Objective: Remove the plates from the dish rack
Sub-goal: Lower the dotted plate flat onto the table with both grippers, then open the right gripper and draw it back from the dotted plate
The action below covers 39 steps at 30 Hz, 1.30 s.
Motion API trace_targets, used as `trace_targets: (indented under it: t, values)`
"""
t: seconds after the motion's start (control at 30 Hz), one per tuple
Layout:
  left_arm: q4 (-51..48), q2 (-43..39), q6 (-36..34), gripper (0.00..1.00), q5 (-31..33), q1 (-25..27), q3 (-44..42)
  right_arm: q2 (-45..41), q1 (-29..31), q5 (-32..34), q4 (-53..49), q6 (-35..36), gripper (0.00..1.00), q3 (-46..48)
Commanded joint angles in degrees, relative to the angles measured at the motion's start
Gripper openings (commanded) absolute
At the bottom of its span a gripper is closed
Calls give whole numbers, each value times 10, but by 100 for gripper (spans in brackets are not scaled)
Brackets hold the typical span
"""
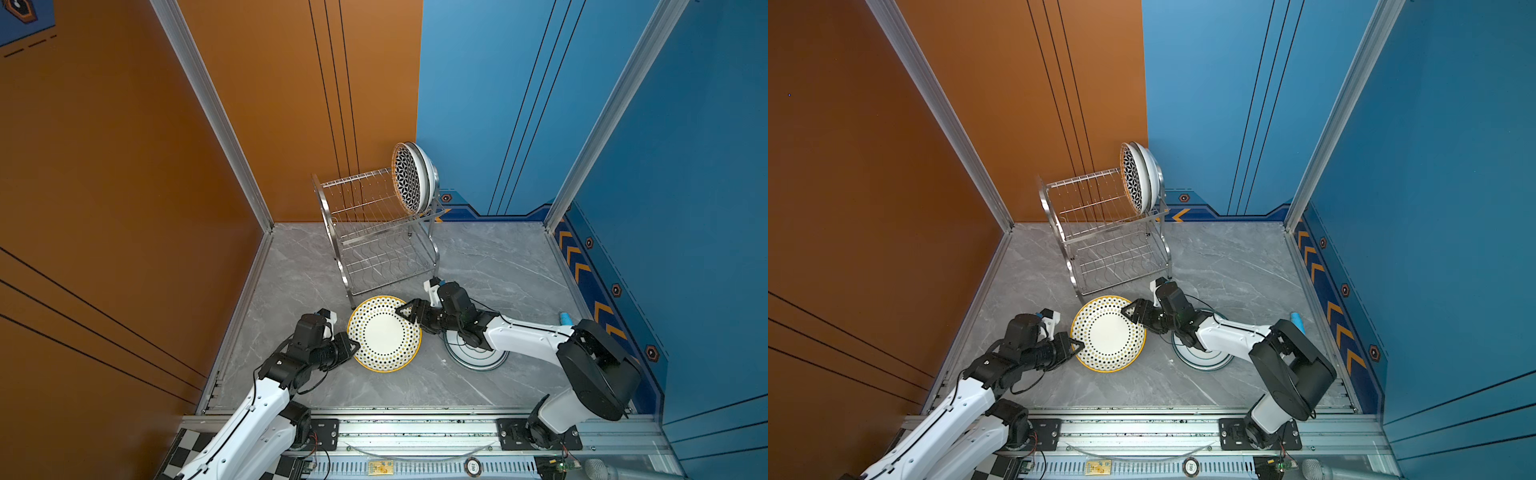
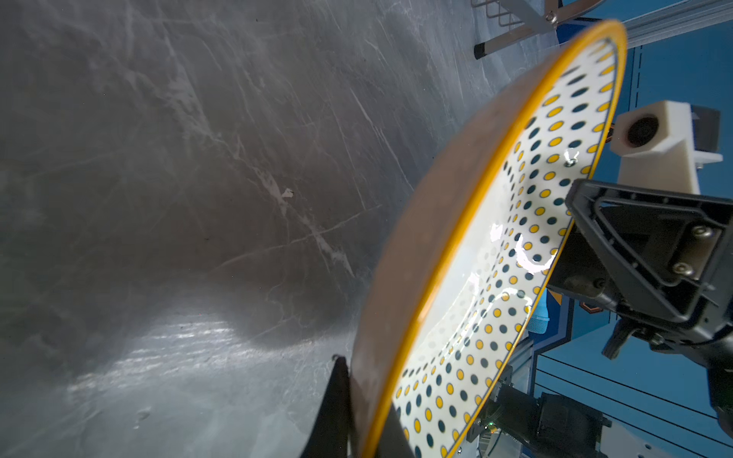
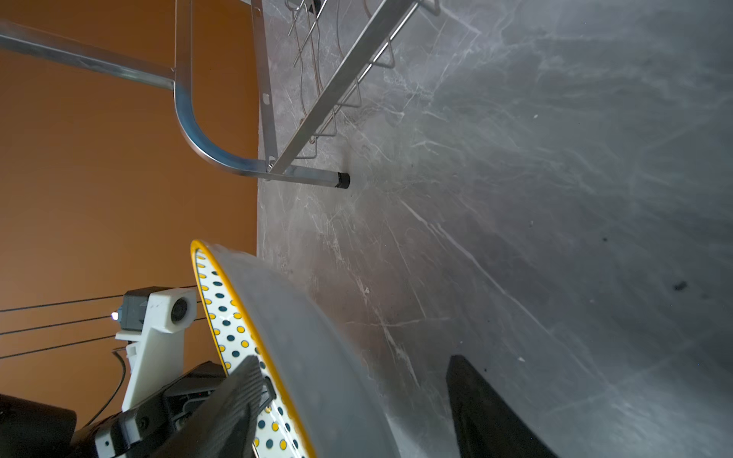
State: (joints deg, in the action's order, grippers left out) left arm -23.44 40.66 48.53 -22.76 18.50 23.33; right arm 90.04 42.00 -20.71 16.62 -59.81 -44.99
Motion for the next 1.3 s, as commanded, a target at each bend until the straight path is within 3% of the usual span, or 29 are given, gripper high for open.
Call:
trace_targets:
  t: [0.0, 0.3, 0.63, 1.27]
  values:
    - [26, -19, 0, 0, -40, -14, 7, -4, -3, 37, -38, 24, 73, -21]
    - [0, -15, -12, 0, -40, -33, 1, -48, -34, 75, -146, 87, 75, -63]
    - [-11, 12, -13, 0, -41, -48, -13, -162, -46, 179, -266, 130, 79, -63]
    - [8, 42, -16, 0, -38, -51, -40, -279, -111, 180, -325, 151, 81, -33]
